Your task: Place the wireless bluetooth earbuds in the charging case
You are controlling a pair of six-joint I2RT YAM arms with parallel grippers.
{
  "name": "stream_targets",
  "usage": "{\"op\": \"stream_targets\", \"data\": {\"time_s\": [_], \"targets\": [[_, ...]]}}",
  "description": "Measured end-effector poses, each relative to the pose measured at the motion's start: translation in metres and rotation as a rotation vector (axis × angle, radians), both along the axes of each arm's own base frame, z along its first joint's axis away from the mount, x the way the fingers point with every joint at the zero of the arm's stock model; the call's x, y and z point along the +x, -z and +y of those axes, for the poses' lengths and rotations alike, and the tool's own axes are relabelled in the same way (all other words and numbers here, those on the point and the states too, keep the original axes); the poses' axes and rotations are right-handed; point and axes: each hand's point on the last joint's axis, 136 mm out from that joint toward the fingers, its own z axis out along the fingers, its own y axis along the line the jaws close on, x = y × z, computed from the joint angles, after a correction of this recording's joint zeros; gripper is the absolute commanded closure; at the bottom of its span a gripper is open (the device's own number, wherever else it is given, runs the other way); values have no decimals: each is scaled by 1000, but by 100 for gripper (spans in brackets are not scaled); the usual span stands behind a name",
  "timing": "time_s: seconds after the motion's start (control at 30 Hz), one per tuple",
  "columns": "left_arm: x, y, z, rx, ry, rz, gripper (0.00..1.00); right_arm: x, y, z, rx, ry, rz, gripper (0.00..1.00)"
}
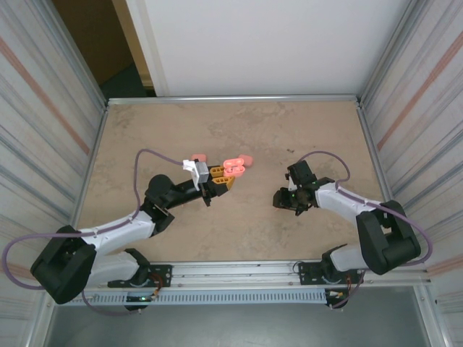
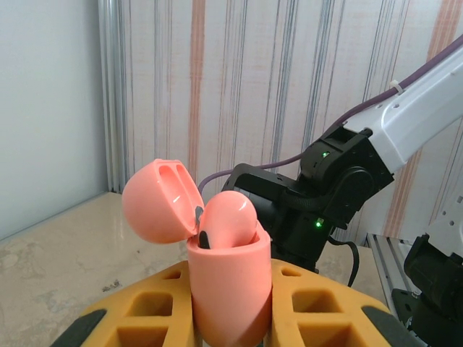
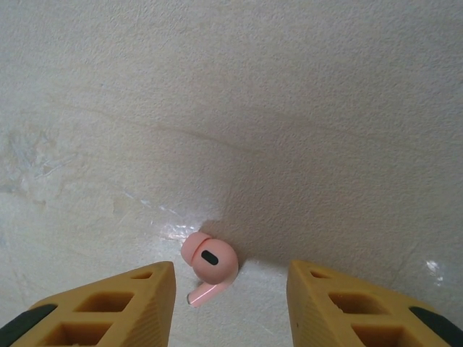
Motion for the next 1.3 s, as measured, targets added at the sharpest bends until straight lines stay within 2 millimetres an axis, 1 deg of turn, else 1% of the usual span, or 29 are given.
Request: {"op": "stream_targets", "data": {"time_s": [0.27,0.6,0.77,1.3], "targets": [[0,0,0,0,2,0,100,2,0,7,-1,-22,0,62],[0,0,0,0,2,0,100,2,4,16,-14,-50,12,67],[0,0,0,0,2,0,100,1,8,15,-23,-51,21,68],[0,0,0,0,2,0,100,2,10,13,-50,-49,20,76]]}}
